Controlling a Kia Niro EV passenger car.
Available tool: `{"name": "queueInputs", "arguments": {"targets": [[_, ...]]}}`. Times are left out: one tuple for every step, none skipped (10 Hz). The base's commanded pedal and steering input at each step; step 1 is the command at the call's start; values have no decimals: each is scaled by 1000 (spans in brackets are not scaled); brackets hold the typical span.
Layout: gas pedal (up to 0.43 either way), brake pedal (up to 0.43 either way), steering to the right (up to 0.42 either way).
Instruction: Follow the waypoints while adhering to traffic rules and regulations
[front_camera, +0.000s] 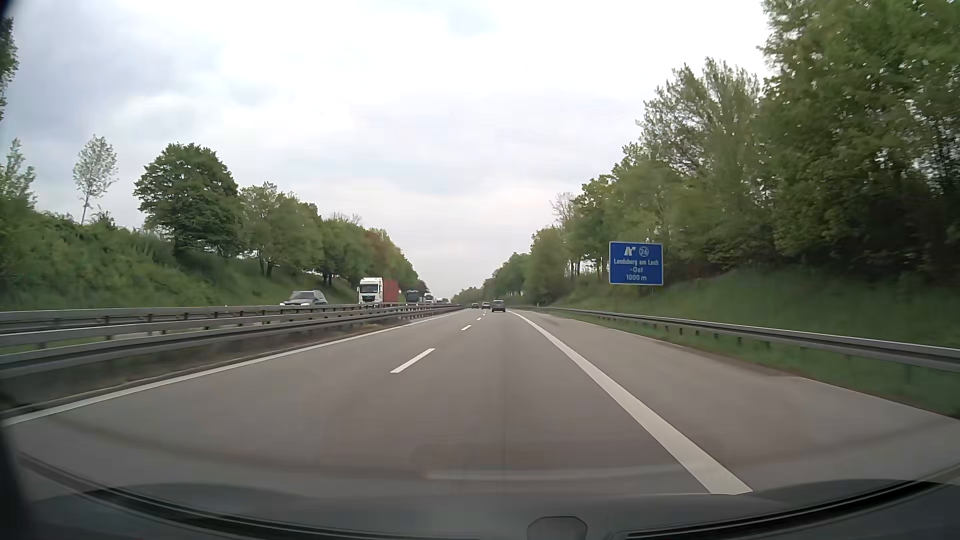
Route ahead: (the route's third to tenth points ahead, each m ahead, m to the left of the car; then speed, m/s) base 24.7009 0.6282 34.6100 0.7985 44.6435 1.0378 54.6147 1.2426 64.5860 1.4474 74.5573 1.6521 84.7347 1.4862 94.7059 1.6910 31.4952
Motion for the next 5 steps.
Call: {"name": "queueInputs", "arguments": {"targets": [[358, 0, -4], [358, 0, -4], [358, 0, -5], [358, 0, -4], [358, 0, -4]]}}
